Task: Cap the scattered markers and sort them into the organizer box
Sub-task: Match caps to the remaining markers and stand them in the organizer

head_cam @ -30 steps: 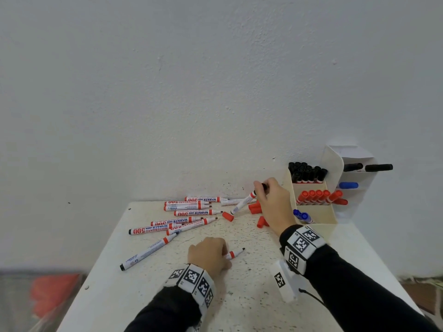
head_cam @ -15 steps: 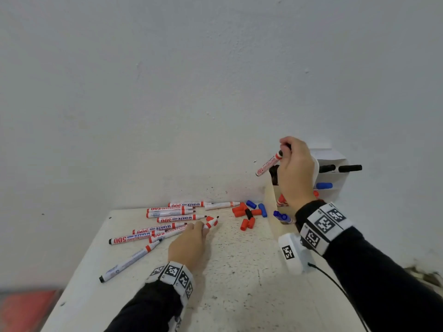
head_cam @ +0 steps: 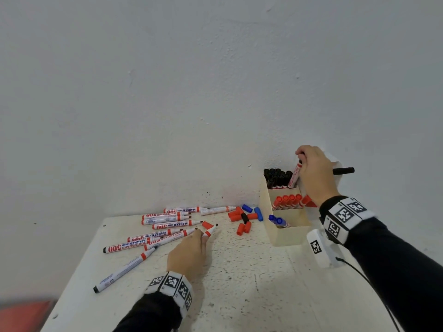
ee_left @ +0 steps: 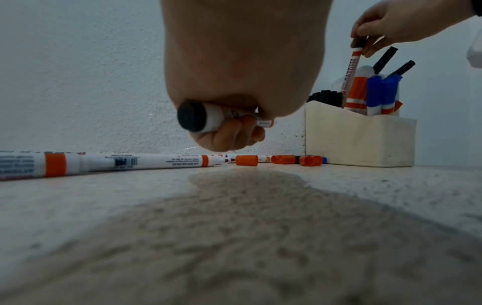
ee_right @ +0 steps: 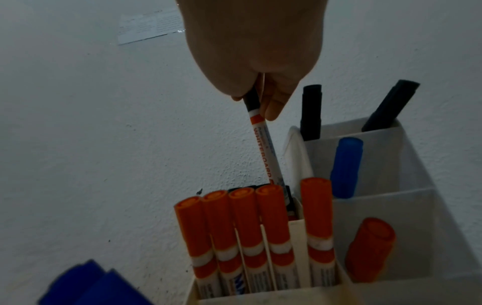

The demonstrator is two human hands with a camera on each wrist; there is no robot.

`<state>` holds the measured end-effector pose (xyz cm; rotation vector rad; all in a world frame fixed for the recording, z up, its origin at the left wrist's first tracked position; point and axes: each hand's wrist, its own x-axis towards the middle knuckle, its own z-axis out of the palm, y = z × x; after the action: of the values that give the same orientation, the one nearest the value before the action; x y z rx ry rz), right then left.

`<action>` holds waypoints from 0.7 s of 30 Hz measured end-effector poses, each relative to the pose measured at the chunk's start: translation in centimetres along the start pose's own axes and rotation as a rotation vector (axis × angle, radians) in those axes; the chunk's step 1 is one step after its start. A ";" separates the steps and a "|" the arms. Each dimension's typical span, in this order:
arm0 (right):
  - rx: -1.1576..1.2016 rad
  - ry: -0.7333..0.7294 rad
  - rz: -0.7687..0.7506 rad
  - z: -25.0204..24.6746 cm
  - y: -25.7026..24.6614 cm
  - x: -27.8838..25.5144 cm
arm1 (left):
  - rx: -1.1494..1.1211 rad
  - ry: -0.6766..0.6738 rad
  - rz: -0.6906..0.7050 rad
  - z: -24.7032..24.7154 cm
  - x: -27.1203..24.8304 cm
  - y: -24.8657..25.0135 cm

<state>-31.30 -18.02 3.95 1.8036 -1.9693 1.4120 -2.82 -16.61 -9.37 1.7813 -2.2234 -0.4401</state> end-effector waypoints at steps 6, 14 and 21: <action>-0.027 -0.064 0.063 0.4 -0.1 0.7 | -0.016 0.007 0.012 0.0 -0.1 0.4; -0.283 -0.245 0.173 2.1 -0.2 1.8 | -0.009 -0.009 0.006 0.0 -0.2 0.4; -0.488 -0.328 0.108 3.4 -0.8 1.7 | -0.005 -0.017 -0.003 -0.1 -0.2 0.4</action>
<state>-29.52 -21.43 3.54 1.7921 -2.3321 0.5905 -3.06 -16.32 -9.14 1.7845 -2.2294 -0.4632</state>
